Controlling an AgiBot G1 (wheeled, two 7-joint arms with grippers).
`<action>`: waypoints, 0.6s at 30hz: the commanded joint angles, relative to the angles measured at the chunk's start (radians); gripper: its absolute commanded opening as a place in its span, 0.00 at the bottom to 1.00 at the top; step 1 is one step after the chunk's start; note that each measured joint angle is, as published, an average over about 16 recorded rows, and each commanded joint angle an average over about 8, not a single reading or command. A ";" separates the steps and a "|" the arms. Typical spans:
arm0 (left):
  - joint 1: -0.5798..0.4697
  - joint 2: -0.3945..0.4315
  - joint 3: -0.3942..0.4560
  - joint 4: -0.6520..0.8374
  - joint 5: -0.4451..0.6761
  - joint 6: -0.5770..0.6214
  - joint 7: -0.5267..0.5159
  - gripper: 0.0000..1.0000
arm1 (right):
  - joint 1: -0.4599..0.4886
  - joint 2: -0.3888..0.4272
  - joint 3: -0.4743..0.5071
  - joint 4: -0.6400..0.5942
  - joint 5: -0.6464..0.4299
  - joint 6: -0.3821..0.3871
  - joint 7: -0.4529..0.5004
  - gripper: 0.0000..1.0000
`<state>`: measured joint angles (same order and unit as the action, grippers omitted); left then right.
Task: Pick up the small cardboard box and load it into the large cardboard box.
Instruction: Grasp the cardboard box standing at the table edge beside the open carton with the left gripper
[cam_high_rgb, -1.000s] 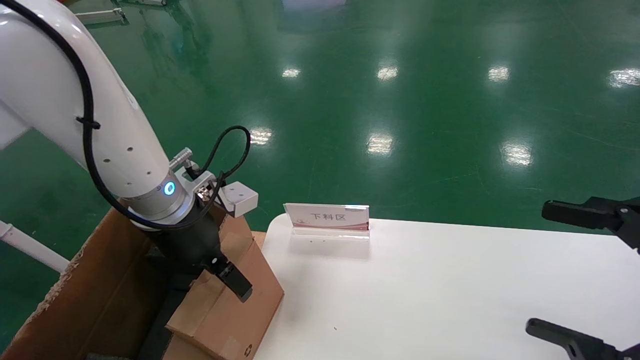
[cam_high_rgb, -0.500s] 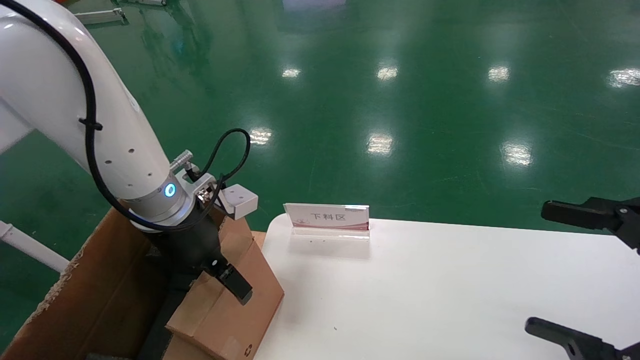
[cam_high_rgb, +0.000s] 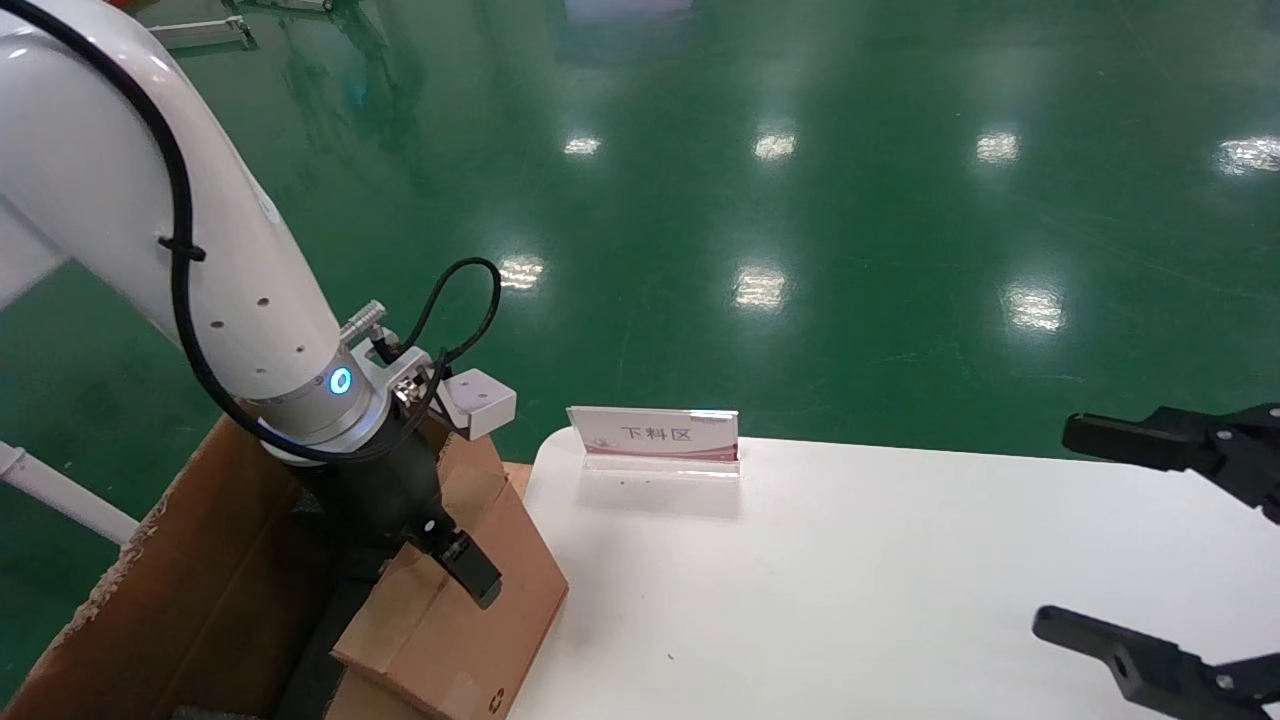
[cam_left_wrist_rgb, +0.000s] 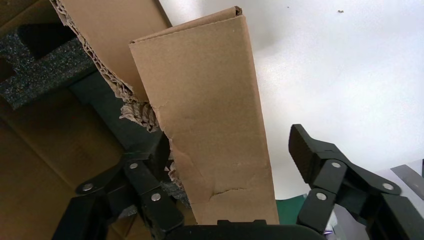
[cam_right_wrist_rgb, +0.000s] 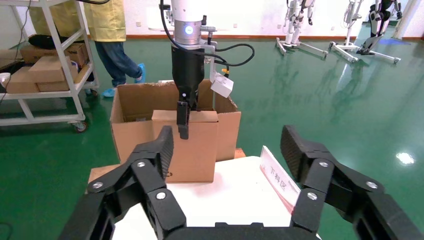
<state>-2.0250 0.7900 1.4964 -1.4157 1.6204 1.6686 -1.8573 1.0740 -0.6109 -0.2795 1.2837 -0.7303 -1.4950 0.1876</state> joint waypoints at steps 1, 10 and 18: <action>0.000 0.000 0.000 0.000 0.000 0.000 0.000 0.00 | 0.000 0.000 0.000 0.000 0.000 0.000 0.000 0.96; 0.000 0.000 0.000 0.000 0.000 -0.001 0.001 0.00 | 0.000 0.000 0.000 0.000 0.000 0.000 0.000 1.00; -0.001 0.000 -0.002 0.000 0.000 -0.002 0.001 0.00 | 0.000 0.000 0.000 0.000 0.000 0.000 0.000 1.00</action>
<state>-2.0280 0.7883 1.4897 -1.4160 1.6207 1.6653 -1.8547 1.0741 -0.6109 -0.2795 1.2838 -0.7304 -1.4951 0.1876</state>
